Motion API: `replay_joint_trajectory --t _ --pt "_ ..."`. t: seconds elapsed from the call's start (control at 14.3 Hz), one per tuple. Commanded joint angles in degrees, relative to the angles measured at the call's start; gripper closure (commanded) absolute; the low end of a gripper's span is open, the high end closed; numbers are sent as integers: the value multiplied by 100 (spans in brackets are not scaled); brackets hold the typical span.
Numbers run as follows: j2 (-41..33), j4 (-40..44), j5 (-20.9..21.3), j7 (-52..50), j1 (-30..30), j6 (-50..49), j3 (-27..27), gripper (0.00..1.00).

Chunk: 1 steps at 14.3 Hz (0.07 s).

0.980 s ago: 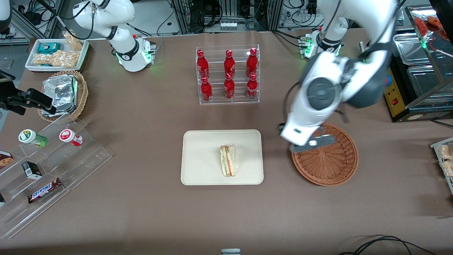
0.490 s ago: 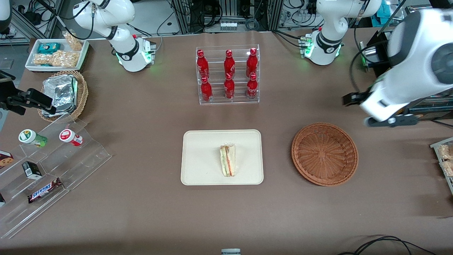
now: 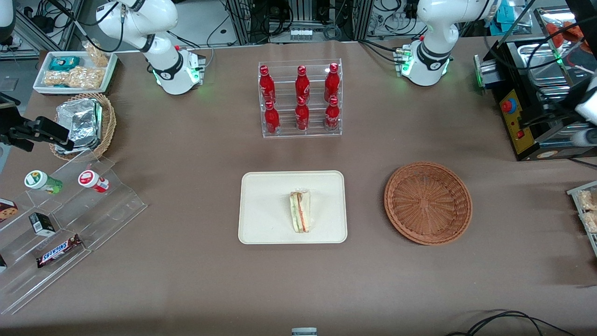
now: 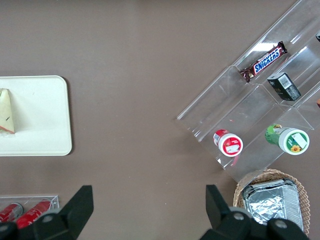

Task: Place sandwich from basket to tray

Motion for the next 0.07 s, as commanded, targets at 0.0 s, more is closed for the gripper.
replay_joint_trajectory --t 0.0 --pt "-16 118 -271 180 8 -45 201 0"
